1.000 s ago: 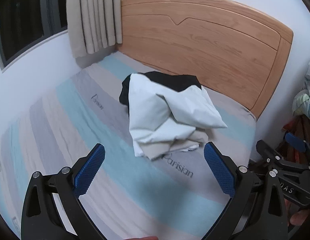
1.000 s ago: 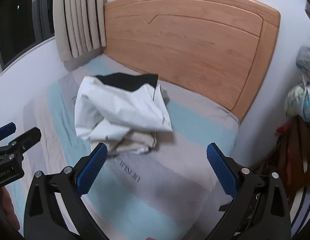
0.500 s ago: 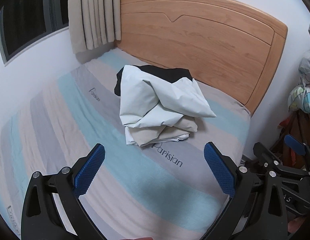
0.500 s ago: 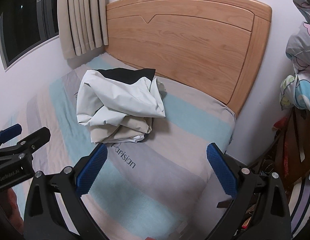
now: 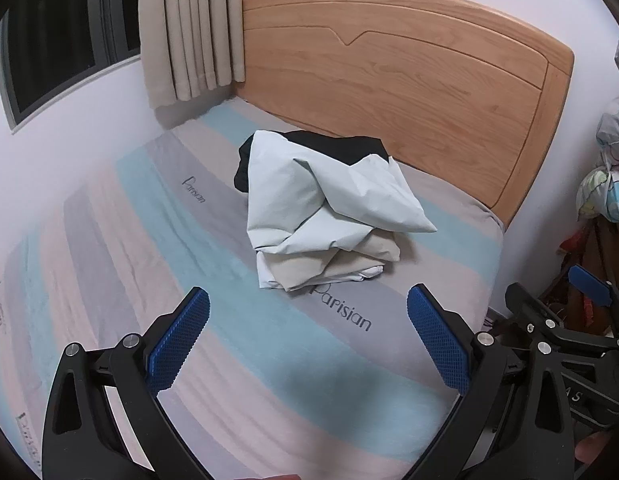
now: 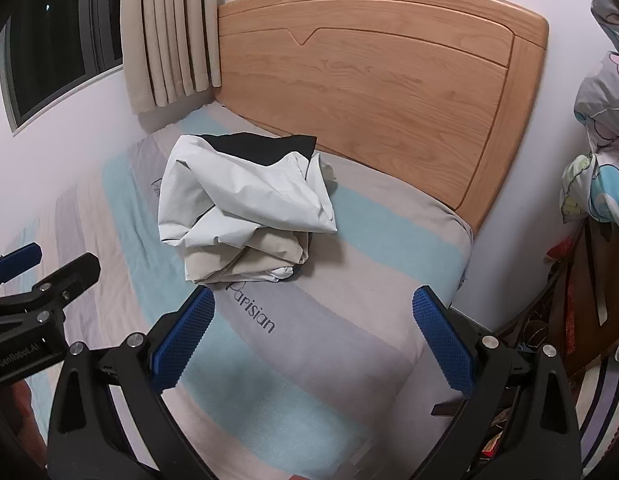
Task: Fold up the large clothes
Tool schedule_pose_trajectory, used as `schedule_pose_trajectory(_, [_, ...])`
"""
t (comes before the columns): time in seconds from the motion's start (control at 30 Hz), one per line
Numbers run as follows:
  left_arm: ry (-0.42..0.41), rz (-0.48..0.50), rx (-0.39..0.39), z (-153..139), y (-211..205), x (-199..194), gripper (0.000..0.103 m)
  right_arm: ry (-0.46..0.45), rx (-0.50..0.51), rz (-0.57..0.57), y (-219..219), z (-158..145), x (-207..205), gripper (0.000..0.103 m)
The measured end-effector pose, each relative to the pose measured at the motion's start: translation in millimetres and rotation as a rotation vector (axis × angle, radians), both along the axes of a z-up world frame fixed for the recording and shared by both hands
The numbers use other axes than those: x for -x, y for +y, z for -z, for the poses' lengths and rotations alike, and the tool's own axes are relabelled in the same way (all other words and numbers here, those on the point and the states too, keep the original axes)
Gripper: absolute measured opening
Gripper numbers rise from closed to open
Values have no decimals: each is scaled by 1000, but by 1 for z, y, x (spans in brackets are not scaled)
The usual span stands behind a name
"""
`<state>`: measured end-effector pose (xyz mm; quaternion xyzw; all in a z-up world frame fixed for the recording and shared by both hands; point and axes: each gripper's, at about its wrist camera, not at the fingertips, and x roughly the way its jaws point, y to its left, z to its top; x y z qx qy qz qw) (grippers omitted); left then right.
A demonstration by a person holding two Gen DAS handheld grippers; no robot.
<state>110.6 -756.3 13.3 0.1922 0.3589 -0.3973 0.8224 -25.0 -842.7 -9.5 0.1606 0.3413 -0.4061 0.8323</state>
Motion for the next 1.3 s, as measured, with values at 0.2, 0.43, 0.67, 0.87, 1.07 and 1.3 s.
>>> schedule_pose_trajectory(0.2, [-23, -2, -5, 0, 0, -1, 97, 1, 0, -6, 1, 0, -1, 96])
schedule_pose_trajectory(0.43, [-51, -37, 21, 3, 5, -2, 97, 11, -5, -14, -3, 2, -5, 96])
schedule_pose_trajectory(0.67, [-47, -41, 37, 0, 7, -2, 97, 15, -13, -12, -5, 3, -6, 96])
schedule_pose_trajectory(0.87, [-25, -26, 24, -1, 5, -4, 97, 10, -14, -13, -6, 2, -7, 96])
schedule_pose_trajectory(1.07, [-23, -25, 23, -1, 7, -4, 97, 6, -14, -16, -1, 0, -8, 96])
schedule_pose_trajectory(1.3, [-35, -25, 20, -3, 9, -2, 97, 1, -15, -16, 3, -1, -7, 96])
